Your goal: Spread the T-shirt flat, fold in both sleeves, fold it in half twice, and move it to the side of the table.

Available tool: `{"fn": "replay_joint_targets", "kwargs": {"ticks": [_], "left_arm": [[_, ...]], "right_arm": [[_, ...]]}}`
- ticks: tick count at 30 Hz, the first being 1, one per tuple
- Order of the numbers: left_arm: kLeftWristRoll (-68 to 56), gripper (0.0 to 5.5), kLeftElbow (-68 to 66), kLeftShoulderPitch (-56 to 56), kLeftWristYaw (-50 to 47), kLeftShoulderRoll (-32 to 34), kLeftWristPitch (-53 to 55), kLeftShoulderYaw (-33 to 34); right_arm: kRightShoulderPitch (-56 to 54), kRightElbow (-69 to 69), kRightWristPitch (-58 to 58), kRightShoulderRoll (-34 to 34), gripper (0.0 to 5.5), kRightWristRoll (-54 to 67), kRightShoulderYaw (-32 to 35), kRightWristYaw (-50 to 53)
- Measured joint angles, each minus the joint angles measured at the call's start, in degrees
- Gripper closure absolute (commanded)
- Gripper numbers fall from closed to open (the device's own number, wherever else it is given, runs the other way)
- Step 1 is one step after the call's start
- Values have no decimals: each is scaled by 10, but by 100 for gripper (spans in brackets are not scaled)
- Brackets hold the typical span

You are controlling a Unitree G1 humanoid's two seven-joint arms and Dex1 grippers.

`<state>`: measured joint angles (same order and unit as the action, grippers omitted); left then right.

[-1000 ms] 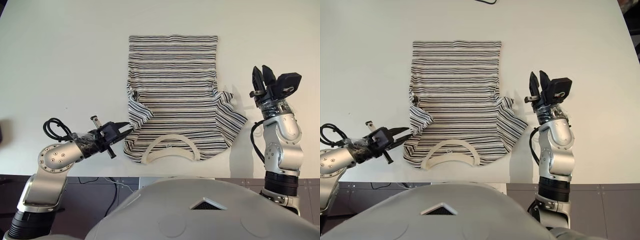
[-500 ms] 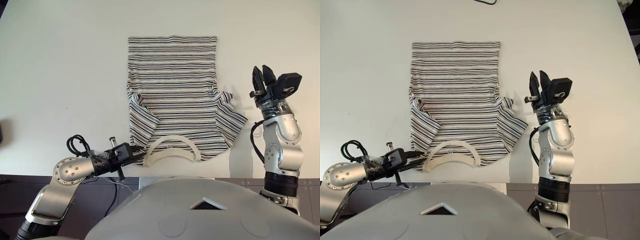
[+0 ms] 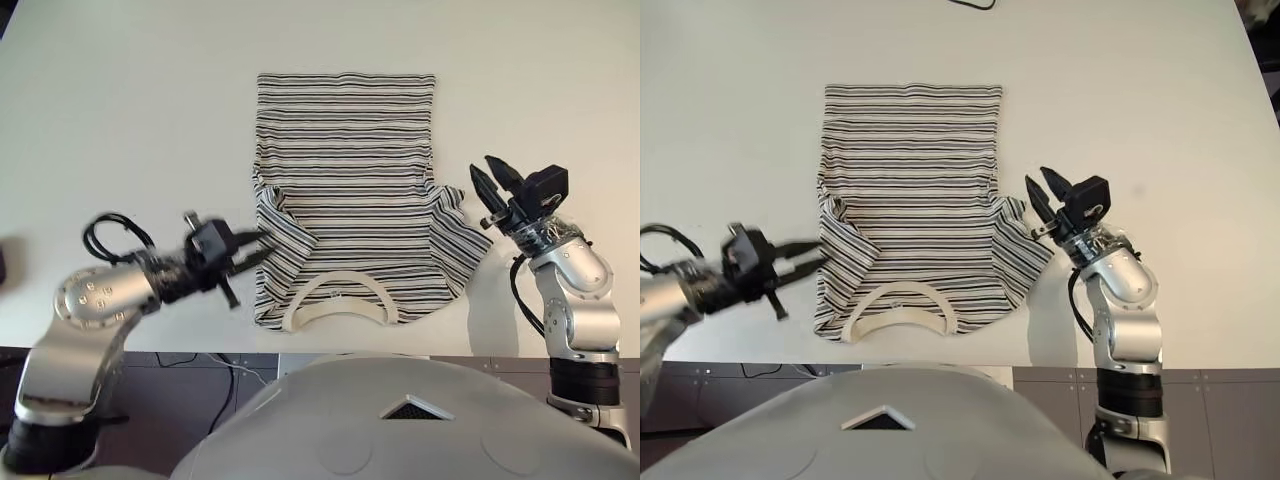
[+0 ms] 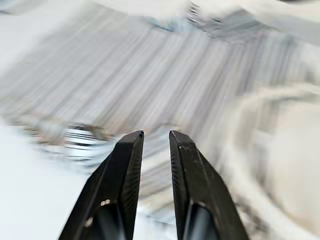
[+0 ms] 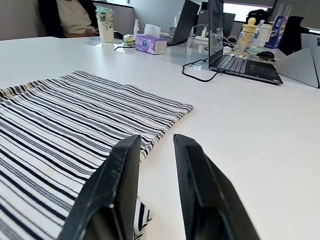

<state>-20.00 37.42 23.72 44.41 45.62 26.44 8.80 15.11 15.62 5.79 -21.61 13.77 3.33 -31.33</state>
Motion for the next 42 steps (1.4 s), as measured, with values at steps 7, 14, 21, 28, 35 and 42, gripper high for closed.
{"fn": "replay_joint_targets", "kwargs": {"ticks": [7, 14, 21, 28, 35, 42], "left_arm": [[156, 457, -205, -128, -88, -49, -67, -119], [214, 457, -308, -195, -93, -88, -138, -185], [277, 457, -332, -179, -129, -87, -194, -197], [270, 457, -237, -71, -163, -87, -179, -126], [238, 453, -139, -43, -162, -116, -153, -123], [237, 453, -115, -40, -151, -116, -140, -131]], "right_arm": [[19, -37, -2, -44, 429, 33, 51, -47], [-14, -49, 0, -46, 429, 42, 54, -58], [28, -43, 85, -55, 429, 112, 89, -66], [144, 18, 270, -99, 429, 264, 147, -124], [162, 68, 408, -82, 384, 332, 148, -38], [140, 99, 428, -37, 348, 337, 131, 44]]}}
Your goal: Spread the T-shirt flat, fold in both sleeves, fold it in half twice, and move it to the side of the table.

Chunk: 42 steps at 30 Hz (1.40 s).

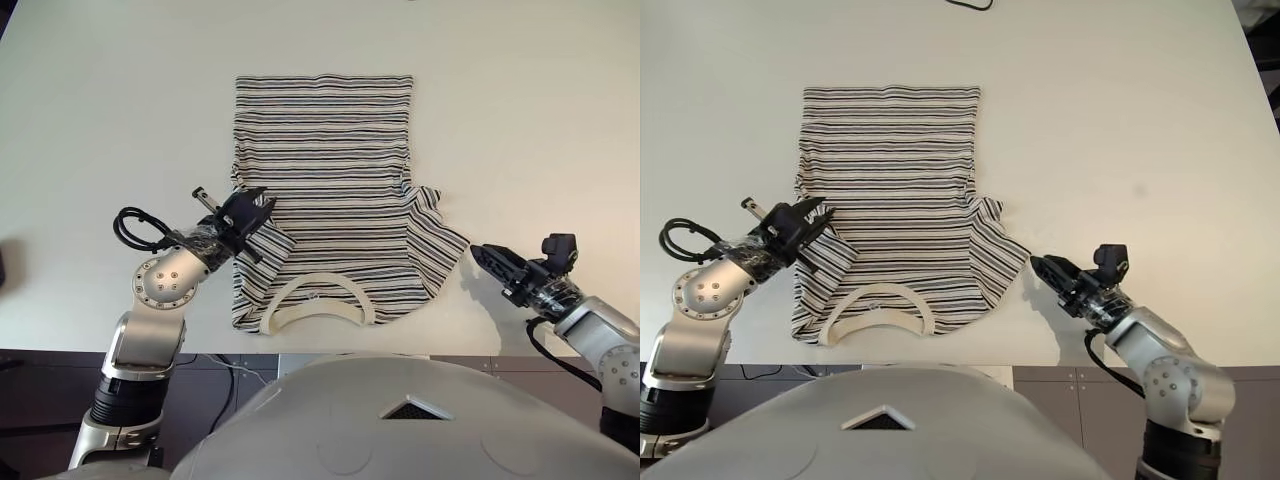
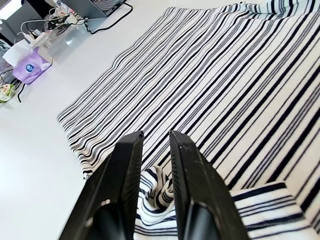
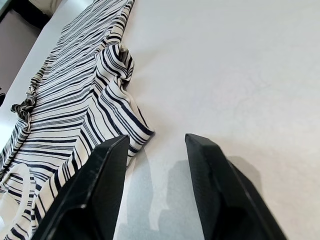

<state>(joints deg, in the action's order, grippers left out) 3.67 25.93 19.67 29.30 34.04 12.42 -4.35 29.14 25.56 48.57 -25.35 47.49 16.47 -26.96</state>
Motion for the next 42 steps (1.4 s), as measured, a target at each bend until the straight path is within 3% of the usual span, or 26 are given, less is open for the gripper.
{"fn": "replay_joint_targets", "kwargs": {"ticks": [10, 20, 29, 35, 42], "left_arm": [[2, 453, 36, 11, 42, 9, 0, -33], [0, 453, 47, 11, 64, 18, -5, -44], [-19, 453, 46, 8, 56, 12, 7, -13], [-24, 453, 42, 8, 53, 7, 8, -3], [-30, 453, 40, 8, 55, 6, 8, 0]], "right_arm": [[-6, 21, -10, 21, 348, -9, -32, 29], [-22, 16, -21, 29, 534, -29, -57, 51], [-63, -29, -33, 33, 538, -36, -27, 67], [-93, -47, -56, -1, 538, -62, -12, 36], [-76, 75, -99, -28, 538, -106, -91, -17]]}}
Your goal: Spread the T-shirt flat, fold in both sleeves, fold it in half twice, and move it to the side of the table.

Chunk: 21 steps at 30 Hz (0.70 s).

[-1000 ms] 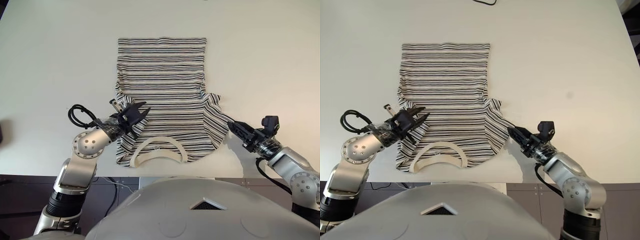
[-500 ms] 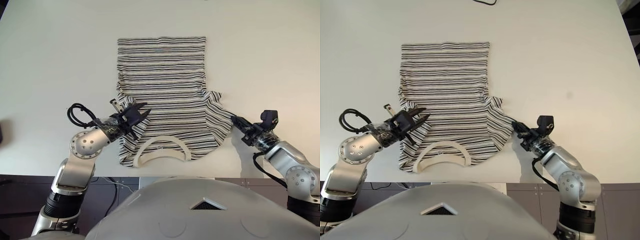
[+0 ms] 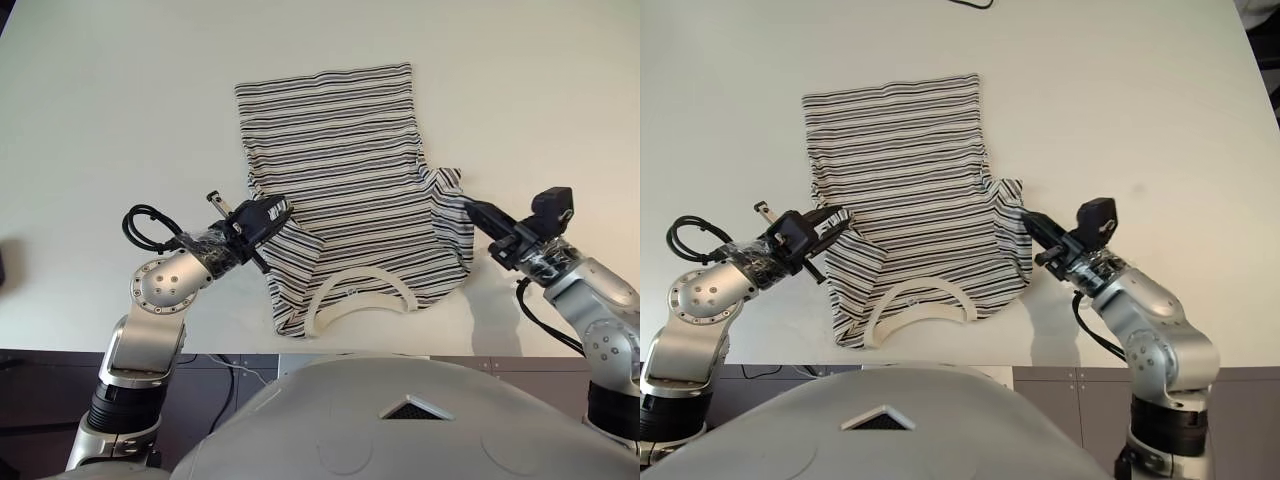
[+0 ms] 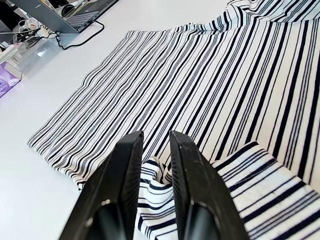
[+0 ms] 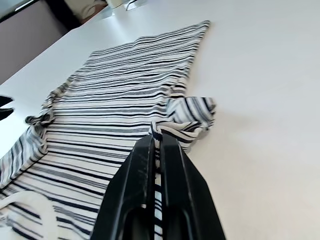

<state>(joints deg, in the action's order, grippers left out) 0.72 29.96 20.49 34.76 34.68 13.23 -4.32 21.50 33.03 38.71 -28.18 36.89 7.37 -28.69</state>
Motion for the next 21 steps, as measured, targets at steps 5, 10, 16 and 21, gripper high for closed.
{"fn": "replay_joint_targets", "kwargs": {"ticks": [5, 10, 16, 21], "left_arm": [[0, 453, 0, 0, 4, 1, 0, 0], [0, 453, 2, -5, 12, 2, 2, -7], [0, 453, 2, -8, 21, 7, 2, -12], [1, 453, 3, -12, 25, 9, 3, -20]], "right_arm": [[27, 26, -39, -26, 538, -75, -72, -25], [26, 26, -60, -25, 538, -119, -120, -23], [22, 26, -67, -22, 538, -142, -154, -23], [28, 15, -71, -24, 538, -163, -181, -29]]}}
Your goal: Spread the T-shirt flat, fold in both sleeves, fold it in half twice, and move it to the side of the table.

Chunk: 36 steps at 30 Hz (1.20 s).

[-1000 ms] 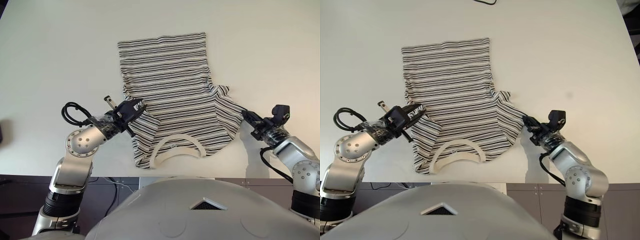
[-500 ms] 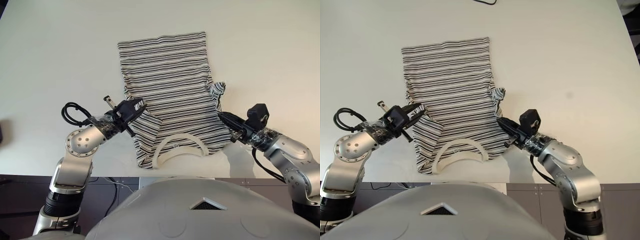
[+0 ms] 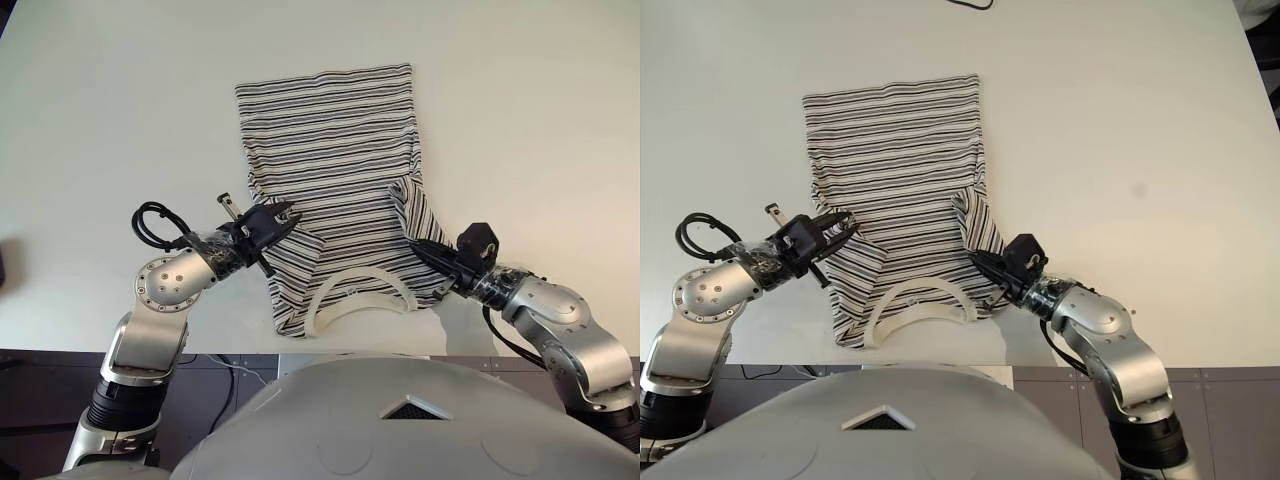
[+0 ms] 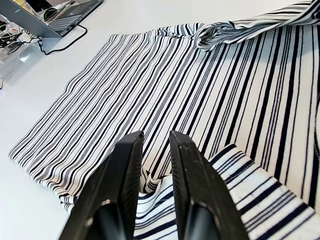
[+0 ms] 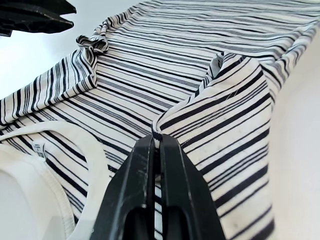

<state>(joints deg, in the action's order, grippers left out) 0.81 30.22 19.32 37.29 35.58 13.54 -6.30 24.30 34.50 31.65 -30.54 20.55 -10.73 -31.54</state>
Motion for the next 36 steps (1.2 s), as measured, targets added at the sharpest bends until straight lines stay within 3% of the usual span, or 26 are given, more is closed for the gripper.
{"fn": "replay_joint_targets", "kwargs": {"ticks": [7, 9, 12, 15, 18, 24, 29, 32, 36], "left_arm": [[6, 453, 0, -12, -1, 3, 0, -7], [7, 453, 0, -7, -4, 3, 0, -8], [13, 453, 5, 10, -6, 3, -1, -6], [13, 453, 20, 42, -5, 11, -12, 14], [17, 453, 37, 81, 3, 36, -33, 41], [20, 453, 85, 127, 25, 55, -62, 37], [22, 453, 94, 130, 46, 77, -76, 46], [22, 453, 92, 154, 59, 98, -122, 81], [90, 401, -5, 238, 48, 131, -326, 137]], "right_arm": [[-9, 2, -6, 1, 470, 29, -7, -28], [-22, 15, 20, 0, 470, 86, 22, -48], [-58, 12, 66, -40, 470, 203, 124, -97], [-92, -48, 72, -83, 470, 218, 194, -119], [-80, -65, 49, -97, 470, 188, 176, -151], [-19, -117, -49, -99, 470, 70, 73, -184], [-28, -191, -138, -79, 470, 20, 37, -188], [-19, -171, -135, -75, 470, 25, 42, -180], [-34, -106, -76, -64, 465, 113, 109, -153]]}}
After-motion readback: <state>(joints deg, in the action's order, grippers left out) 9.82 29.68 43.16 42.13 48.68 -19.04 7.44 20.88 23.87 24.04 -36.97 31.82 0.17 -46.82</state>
